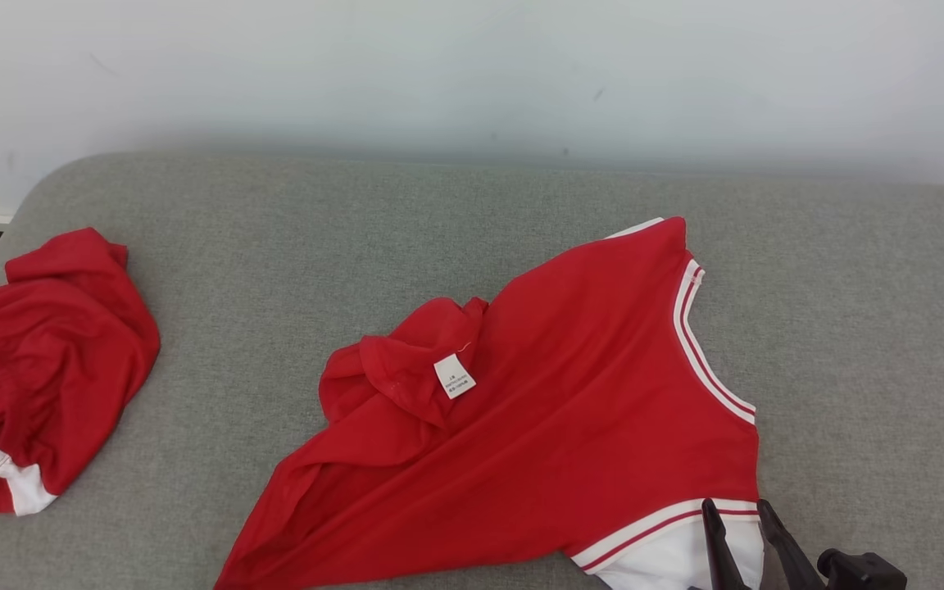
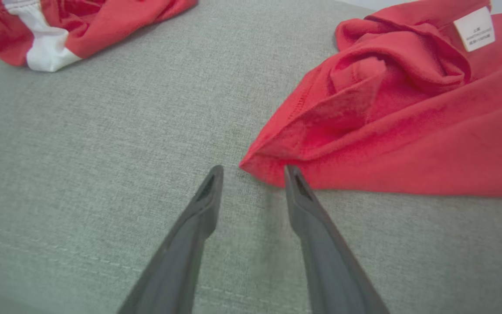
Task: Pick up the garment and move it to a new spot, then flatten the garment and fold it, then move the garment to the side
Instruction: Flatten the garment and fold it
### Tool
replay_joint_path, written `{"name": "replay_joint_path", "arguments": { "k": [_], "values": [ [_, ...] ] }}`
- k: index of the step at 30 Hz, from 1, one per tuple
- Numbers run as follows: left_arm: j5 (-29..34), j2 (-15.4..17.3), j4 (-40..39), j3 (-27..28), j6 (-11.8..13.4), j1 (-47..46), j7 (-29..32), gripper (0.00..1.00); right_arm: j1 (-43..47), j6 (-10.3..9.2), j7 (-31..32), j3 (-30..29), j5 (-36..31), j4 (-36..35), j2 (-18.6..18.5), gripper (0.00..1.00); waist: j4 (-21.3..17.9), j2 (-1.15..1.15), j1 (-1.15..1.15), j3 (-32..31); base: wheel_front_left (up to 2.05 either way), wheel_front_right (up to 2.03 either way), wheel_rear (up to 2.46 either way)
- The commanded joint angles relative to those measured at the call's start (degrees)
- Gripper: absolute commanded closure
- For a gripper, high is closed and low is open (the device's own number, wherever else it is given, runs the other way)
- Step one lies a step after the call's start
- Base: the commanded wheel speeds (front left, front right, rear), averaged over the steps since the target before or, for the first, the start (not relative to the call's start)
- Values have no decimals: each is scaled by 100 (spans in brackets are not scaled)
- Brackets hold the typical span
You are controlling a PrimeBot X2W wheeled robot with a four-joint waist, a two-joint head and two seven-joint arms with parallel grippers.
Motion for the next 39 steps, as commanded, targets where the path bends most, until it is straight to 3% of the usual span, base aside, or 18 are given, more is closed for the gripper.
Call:
{"name": "replay_joint_path", "arguments": {
  "k": [1,11,19,26,32,39],
  "values": [
    [59,6,-74,-10,8,-67,-22,0,-19,19,-36,-17,42,2,-11,0,-17,0,0,20,0,0,0],
    [342,153,-272,-217,8,37,-22,0,188,19,-12,-280,-16,118,-116,0,-72,0,0,88,0,0,0],
    [490,430,-253,-270,8,-228,-22,0,416,19,248,-144,61,141,-138,0,-144,0,0,147,0,0,0],
    [400,452,178,-494,8,-418,-22,0,383,19,339,174,-148,186,-174,0,-139,0,0,143,0,0,0],
    [358,387,213,-493,8,-407,-22,0,544,19,283,443,-549,-87,-445,0,-170,0,0,125,0,0,0],
    [402,256,34,-342,8,-317,-22,0,535,19,354,306,-574,-295,-291,0,-148,0,0,57,0,0,0]
  ]
}}
